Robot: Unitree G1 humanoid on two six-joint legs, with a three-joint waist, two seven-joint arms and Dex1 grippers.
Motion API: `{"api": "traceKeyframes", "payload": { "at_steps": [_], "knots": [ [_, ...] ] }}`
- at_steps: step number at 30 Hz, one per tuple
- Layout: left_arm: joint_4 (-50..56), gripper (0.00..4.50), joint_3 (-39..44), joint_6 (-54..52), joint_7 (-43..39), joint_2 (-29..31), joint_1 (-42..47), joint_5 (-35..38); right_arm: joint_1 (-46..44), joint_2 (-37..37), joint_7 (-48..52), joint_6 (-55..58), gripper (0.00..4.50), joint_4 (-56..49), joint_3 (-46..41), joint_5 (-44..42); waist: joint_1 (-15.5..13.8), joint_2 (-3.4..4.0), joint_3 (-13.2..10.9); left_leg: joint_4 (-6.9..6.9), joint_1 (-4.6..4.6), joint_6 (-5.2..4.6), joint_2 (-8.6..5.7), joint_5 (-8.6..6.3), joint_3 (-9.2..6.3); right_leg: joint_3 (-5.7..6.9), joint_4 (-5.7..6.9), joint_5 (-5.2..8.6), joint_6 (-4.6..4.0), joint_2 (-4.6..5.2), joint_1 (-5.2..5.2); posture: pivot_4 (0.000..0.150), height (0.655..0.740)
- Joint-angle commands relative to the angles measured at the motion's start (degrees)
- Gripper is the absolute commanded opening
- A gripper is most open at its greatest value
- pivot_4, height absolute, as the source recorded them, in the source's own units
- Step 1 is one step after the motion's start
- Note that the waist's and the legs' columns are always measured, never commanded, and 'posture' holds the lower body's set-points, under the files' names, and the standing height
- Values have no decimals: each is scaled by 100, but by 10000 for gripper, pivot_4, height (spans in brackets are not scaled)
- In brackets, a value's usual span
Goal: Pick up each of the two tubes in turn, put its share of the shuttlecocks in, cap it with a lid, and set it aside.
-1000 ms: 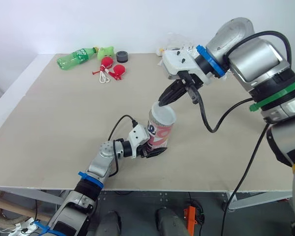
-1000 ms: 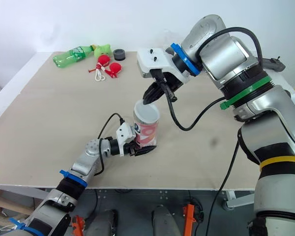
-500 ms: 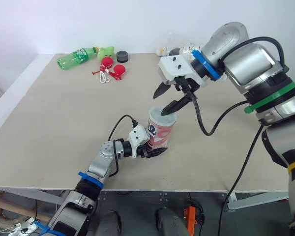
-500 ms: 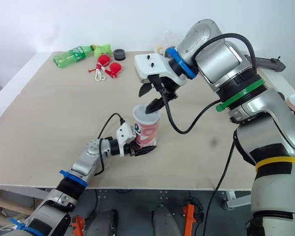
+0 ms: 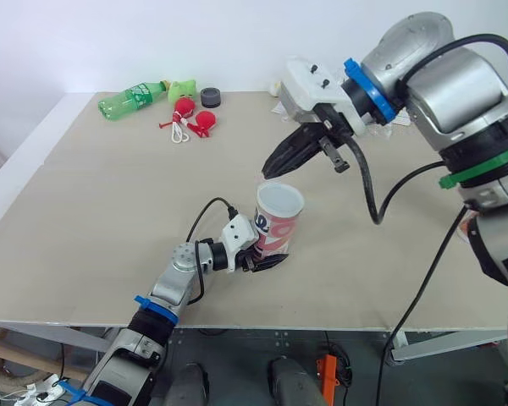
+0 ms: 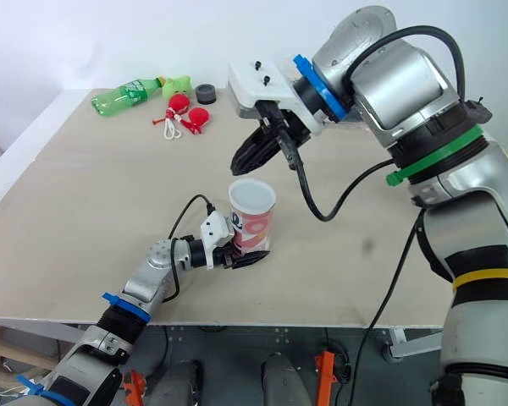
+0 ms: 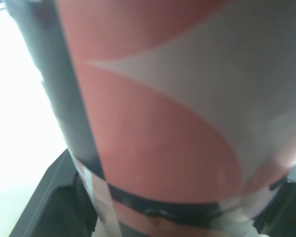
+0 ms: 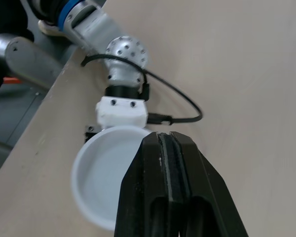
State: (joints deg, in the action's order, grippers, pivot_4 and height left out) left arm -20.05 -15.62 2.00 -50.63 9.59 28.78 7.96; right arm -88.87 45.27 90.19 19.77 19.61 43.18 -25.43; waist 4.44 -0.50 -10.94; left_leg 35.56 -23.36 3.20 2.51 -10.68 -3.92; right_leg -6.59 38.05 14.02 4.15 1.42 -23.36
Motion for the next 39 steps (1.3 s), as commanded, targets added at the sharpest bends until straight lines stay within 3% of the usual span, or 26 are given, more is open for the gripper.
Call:
{"api": "traceKeyframes", "payload": {
  "at_steps": [1, 39],
  "knots": [
    [-151, 31486, -58, -127, -10, 44, -128, -109, 99, 144, 231, -26, 297, -264, 142, -10, 0, 0, 0, 0, 0, 0, 0, 0, 0, 0, 0, 0, 0, 0, 0, 1500, 7400],
    [-136, 31486, -55, -156, 9, 7, -129, -120, 708, -148, 231, -135, 297, -369, 730, 1237, 0, -16, 47, -1, 12, 0, 1, 0, 0, 2, 0, 1, -2, -1, 10, 1500, 7400]
  ]
}}
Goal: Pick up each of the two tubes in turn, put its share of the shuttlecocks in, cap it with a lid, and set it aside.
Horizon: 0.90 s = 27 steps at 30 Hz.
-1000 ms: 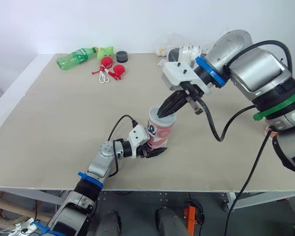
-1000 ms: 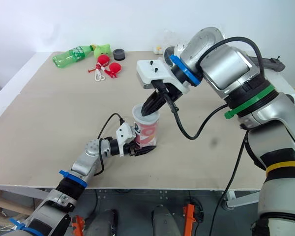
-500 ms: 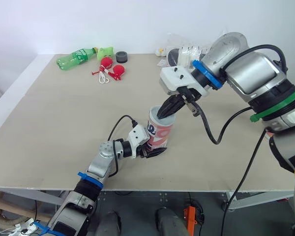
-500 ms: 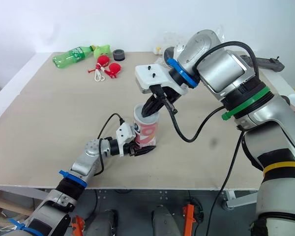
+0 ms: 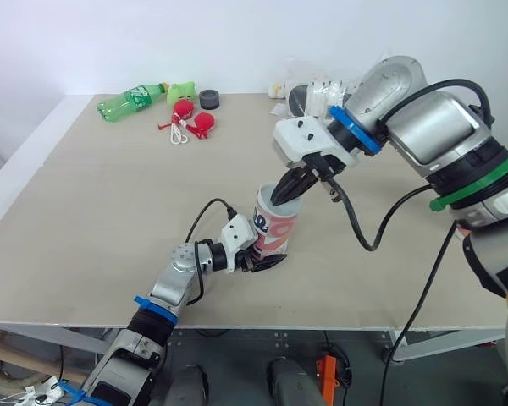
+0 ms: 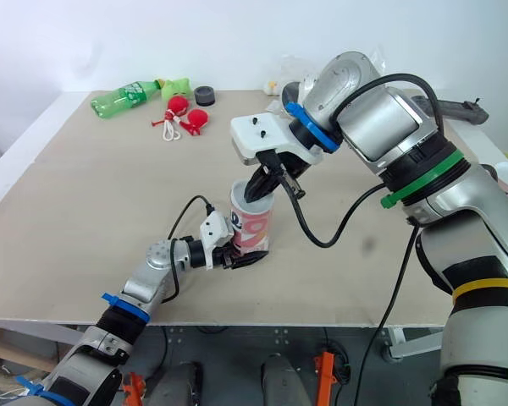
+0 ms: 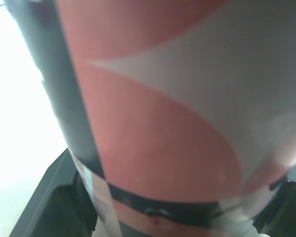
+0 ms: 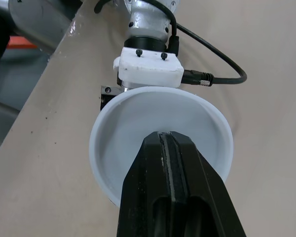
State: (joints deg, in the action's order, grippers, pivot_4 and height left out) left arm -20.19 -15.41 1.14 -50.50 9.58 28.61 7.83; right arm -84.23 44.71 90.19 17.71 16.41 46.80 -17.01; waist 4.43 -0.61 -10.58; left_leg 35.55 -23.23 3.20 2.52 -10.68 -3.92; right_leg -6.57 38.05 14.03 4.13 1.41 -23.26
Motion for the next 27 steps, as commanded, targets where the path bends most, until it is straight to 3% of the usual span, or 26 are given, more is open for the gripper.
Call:
{"api": "traceKeyframes", "payload": {
  "at_steps": [1, 18, 26, 27],
  "knots": [
    [-126, 31486, -77, -67, -5, 6, -112, -107, 261, -105, 231, 74, 297, -56, 379, 450, 1, -9, 28, 0, 1, 0, 0, 0, 0, 0, 0, 0, 0, 0, 1, 1500, 7400],
    [-143, 31486, -75, -53, 3, -14, -110, -117, 482, -156, 231, 53, 297, -203, 441, 676, 5, -32, 126, -7, 15, 1, 3, -1, 0, 2, 0, 20, -35, -3, 7, 1500, 7400],
    [-78, 31486, -36, -89, 31, -30, -148, -94, 632, -95, 231, 638, 297, -378, -1249, -326, -3, -38, 118, -16, 10, 1, 4, -1, -1, 4, 0, 13, -19, -3, 2, 1500, 7400],
    [-67, 31486, -28, -97, 22, -28, -156, -81, 710, -117, 197, 777, 3178, -420, -1597, -514, -5, -34, 113, -16, 2, 1, 4, -1, -5, 7, 0, 14, -16, -3, -2, 1500, 7400]
  ]
}}
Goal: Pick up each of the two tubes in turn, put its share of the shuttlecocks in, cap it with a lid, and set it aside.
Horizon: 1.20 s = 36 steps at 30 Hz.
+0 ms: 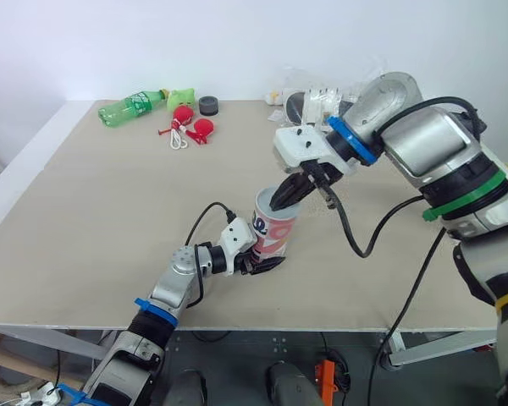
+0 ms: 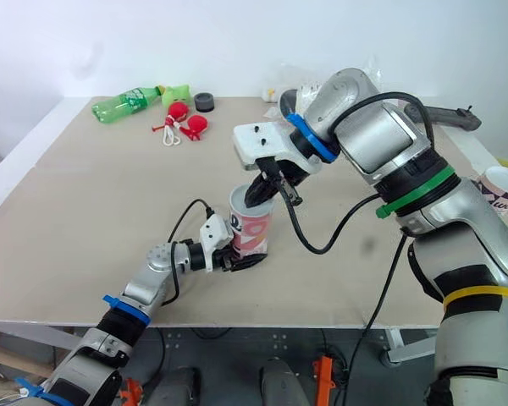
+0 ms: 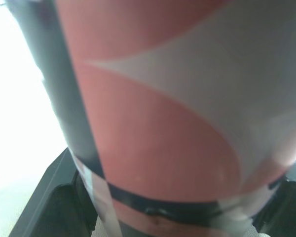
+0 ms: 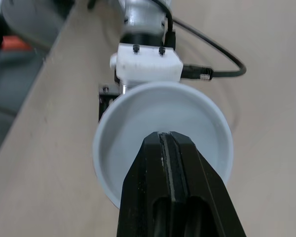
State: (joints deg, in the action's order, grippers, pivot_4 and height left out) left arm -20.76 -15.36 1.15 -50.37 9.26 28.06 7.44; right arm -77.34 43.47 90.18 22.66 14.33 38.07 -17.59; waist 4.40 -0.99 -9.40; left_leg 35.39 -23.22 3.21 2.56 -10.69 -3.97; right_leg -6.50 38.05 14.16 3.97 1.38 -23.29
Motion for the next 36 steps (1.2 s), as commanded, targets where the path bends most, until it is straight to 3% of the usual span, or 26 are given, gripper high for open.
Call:
{"api": "traceKeyframes", "payload": {
  "at_steps": [1, 5, 10, 12, 13, 15, 22, 26, 36],
  "knots": [
    [-4, 31486, -15, -107, 0, 4, -108, -19, 101, 4, 150, 457, 6615, -269, -1033, -661, -3, 10, -14, 0, -4, 0, 0, 0, 0, 0, 0, 0, 2, 1, -3, 1500, 7400],
    [27, 31486, 99, -183, -75, -32, -98, 177, 702, 101, -447, 1170, 22679, -527, -2265, -1360, -11, 9, -17, -1, -13, -4, -2, -3, -4, 5, -1, 5, 5, 2, -8, 1500, 7400],
    [19, 31486, 160, -256, -123, -25, -81, 274, 1544, 261, -948, 1670, 44238, -929, -3159, -1620, -25, 5, -24, 0, -14, -8, -2, -8, -11, 13, -3, 13, 3, 3, -4, 1500, 7400],
    [40, 31486, 205, -284, -150, -19, -89, 316, 2086, 373, -1259, 1941, 44238, -1146, -3605, -1806, -19, 6, -25, -2, -14, -8, -3, -8, -10, 13, -2, 12, 3, 2, -6, 1500, 7400],
    [53, 39799, 226, -298, -165, -9, -96, 333, 2436, 421, -1425, 2033, 45000, -1297, -3833, -1885, -22, 4, -25, -2, -14, -8, -2, -8, -11, 13, -2, 13, 3, 2, -5, 1500, 7400],
    [96, 44079, 261, -335, -218, 42, -138, 365, 3163, 439, -1741, 2216, 45000, -1768, -4143, -2037, -23, 2, -26, -1, -15, -9, -2, -9, -11, 14, -3, 16, 4, 3, -3, 1500, 7400],
    [295, 44079, 316, -420, -446, 322, -306, 455, 5031, -260, -2983, 1790, 45000, -2840, -4624, -1987, 26, 5, -27, -2, -5, -15, 2, -14, -7, 5, -2, 16, 2, -7, -3, 1500, 7400],
    [558, 44079, 392, -532, -623, 583, -466, 562, 5793, -764, -3397, 1105, 45000, -2985, -4468, -1600, 22, 1, -28, 1, -7, -15, 2, -14, -6, 3, -2, 13, 3, -7, -1, 1500, 7400],
    [1139, 44079, 764, -860, -939, 1481, -1033, 870, 6343, -1479, -3675, -60, 45000, -2515, -3523, -676, 62, -1, -29, -3, -1, -14, 8, -14, -6, 2, -2, 14, -5, -11, -1, 1500, 7400]
  ]
}}
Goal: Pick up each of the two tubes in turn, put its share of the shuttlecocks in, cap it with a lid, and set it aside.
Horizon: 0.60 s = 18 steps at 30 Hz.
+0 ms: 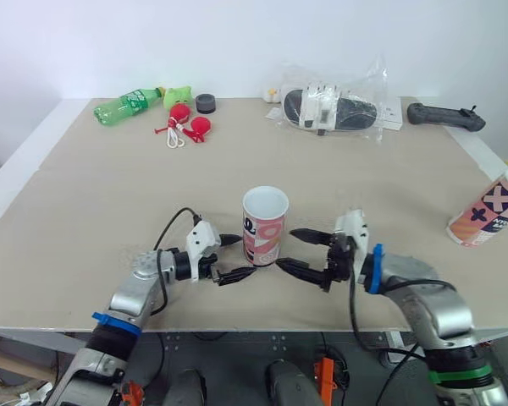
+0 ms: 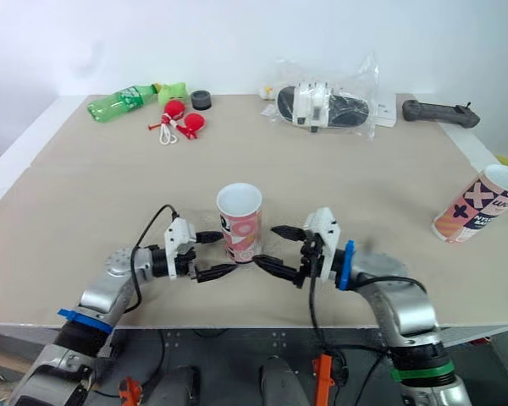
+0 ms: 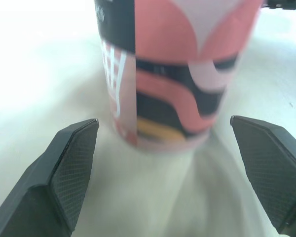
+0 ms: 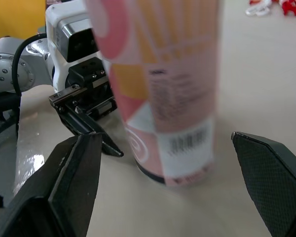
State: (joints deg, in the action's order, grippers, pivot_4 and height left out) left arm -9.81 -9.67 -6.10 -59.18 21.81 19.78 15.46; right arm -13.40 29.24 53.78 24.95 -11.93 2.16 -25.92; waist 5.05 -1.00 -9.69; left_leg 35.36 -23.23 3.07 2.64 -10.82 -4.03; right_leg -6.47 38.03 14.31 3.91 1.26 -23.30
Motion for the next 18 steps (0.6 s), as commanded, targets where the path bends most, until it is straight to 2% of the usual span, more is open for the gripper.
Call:
{"api": "traceKeyframes", "payload": {
  "at_steps": [1, 7, 18],
  "knots": [
    [83, 44079, 241, -152, -79, 293, -256, 107, -66, -89, -43, -400, 45000, 227, 146, 267, -6, -1, -1, 0, -1, 0, 0, 0, 0, 0, 0, 6, -11, 1, 0, 1500, 7400],
    [141, 44079, 418, -138, -149, 620, -479, 178, -254, -369, -74, -744, 45000, 870, 363, 534, 1, -3, -2, -1, 0, 0, 1, 0, 0, 0, 0, 12, -22, 0, 0, 1500, 7400],
    [446, 44079, 520, -383, -153, 787, -557, 368, -701, -787, -38, -1141, 45000, 1546, 616, 827, -2, -8, -5, -2, -1, 0, 1, 0, 0, 1, 0, 6, -11, 1, -1, 1500, 7400]
  ]
}}
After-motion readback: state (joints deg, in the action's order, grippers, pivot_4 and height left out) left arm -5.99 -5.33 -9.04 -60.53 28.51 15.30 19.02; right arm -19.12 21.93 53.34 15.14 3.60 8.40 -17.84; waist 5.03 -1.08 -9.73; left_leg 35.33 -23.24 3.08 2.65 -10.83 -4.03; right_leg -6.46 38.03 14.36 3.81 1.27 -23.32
